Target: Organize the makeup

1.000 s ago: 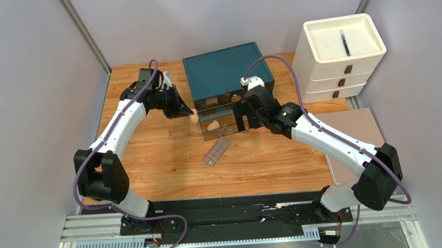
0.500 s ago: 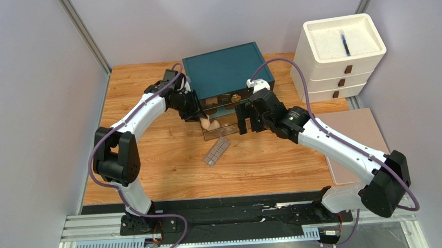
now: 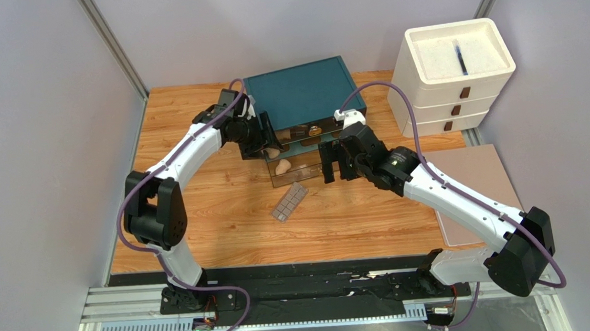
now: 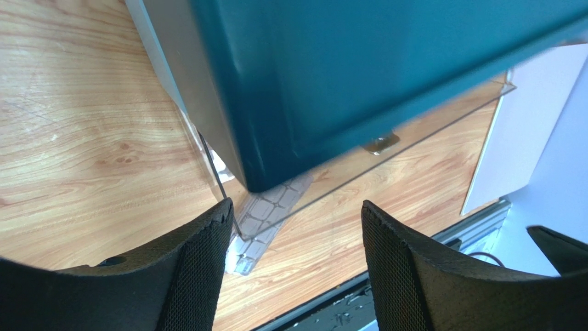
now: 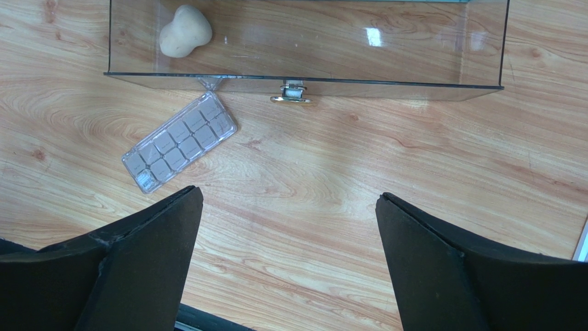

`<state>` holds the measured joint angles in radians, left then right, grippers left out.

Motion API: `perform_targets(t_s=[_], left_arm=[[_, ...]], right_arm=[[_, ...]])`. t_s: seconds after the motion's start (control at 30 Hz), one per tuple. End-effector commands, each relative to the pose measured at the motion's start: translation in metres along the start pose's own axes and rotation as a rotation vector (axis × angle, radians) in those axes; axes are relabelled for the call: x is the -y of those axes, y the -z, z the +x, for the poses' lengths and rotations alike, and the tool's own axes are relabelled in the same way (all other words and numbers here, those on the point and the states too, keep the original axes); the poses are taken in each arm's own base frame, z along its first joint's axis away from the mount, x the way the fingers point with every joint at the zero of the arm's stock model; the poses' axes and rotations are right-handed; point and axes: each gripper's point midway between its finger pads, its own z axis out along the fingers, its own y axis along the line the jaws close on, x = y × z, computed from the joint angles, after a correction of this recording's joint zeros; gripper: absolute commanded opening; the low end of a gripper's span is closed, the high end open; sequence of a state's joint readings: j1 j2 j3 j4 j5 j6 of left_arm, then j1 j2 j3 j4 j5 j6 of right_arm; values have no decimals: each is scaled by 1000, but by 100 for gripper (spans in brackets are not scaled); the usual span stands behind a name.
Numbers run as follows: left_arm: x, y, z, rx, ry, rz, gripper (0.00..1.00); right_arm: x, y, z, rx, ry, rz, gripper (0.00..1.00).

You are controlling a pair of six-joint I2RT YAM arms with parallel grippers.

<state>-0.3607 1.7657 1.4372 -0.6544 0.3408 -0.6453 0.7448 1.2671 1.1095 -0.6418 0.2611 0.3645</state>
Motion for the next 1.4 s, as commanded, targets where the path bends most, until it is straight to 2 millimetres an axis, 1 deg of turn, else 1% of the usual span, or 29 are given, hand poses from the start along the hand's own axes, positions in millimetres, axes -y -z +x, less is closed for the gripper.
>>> perform_targets(t_s=[0.0, 0.03, 0.07, 0.1, 0.13, 0.17, 0.2, 0.23, 0.27, 0.3, 0.33, 0.4, 0.43, 0.53, 0.57, 0.63, 0.67, 0.7, 0.73, 0.77, 0.8, 0.83, 0.87, 0.93, 0.97, 1.0, 1.17, 1.3, 1.37], left_arm=[[33, 47, -9, 121, -134, 78, 74], [32, 51, -5, 130, -157, 74, 74], [28, 52, 4, 118, -196, 68, 74], [31, 63, 8, 141, -231, 83, 74], [34, 64, 17, 137, -268, 96, 74], [22, 58, 33, 112, -309, 80, 74], [24, 67, 36, 150, -349, 91, 76], [11, 58, 56, 121, -398, 61, 77], [8, 55, 61, 127, -426, 60, 78], [6, 58, 69, 133, -455, 62, 79], [-6, 49, 84, 103, -493, 36, 79], [-14, 43, 96, 83, -539, 20, 81], [-24, 36, 106, 59, -573, -13, 81], [-39, 20, 119, 13, -610, -58, 82], [-39, 11, 124, -15, -623, -67, 82], [-32, 5, 124, -22, -643, -75, 83], [-34, -3, 129, -52, -648, -90, 83], [-31, -7, 128, -56, -648, -92, 84], [-32, -11, 129, -64, -651, -104, 84], [-35, -20, 134, -93, -660, -119, 83], [-34, -23, 134, -95, -671, -125, 83], [-35, -31, 139, -118, -684, -132, 83], [-38, -34, 140, -125, -687, -145, 83], [-36, -40, 141, -127, -710, -158, 83], [-40, -45, 144, -143, -711, -172, 83], [-41, -48, 144, -142, -710, -184, 83], [-52, -65, 155, -206, -699, -219, 82], [-55, -71, 156, -216, -713, -257, 81], [-57, -73, 162, -247, -718, -271, 78]], right_arm=[[3, 6, -9, 45, -31, 7, 100], [2, 6, -9, 46, -32, 7, 100], [3, 5, -8, 43, -34, 10, 100], [3, 5, -7, 44, -33, 9, 100], [3, 6, -6, 45, -38, 11, 100], [4, 5, -6, 46, -41, 10, 100], [3, 5, -5, 45, -41, 7, 100], [4, 5, -5, 47, -42, 8, 100], [4, 5, -4, 44, -44, 6, 100], [4, 5, -3, 46, -44, 5, 100], [4, 6, -3, 49, -45, 5, 100], [5, 6, -2, 46, -45, 4, 100], [6, 6, -1, 44, -46, 6, 100], [7, 7, 1, 42, -53, 9, 100], [7, 7, 2, 42, -57, 9, 100], [9, 8, 5, 41, -62, 13, 100], [9, 11, 4, 47, -67, 10, 100], [11, 12, 4, 52, -74, 14, 100], [12, 13, 5, 52, -74, 17, 100], [13, 15, 6, 56, -77, 17, 100], [14, 16, 6, 59, -81, 19, 100], [17, 17, 8, 56, -81, 30, 100], [19, 18, 10, 56, -83, 33, 100], [21, 20, 10, 65, -91, 39, 100], [23, 21, 13, 60, -92, 41, 100], [24, 23, 12, 69, -96, 41, 100], [28, 27, 14, 81, -110, 48, 100], [32, 28, 14, 86, -113, 58, 100], [33, 28, 14, 86, -110, 61, 100]])
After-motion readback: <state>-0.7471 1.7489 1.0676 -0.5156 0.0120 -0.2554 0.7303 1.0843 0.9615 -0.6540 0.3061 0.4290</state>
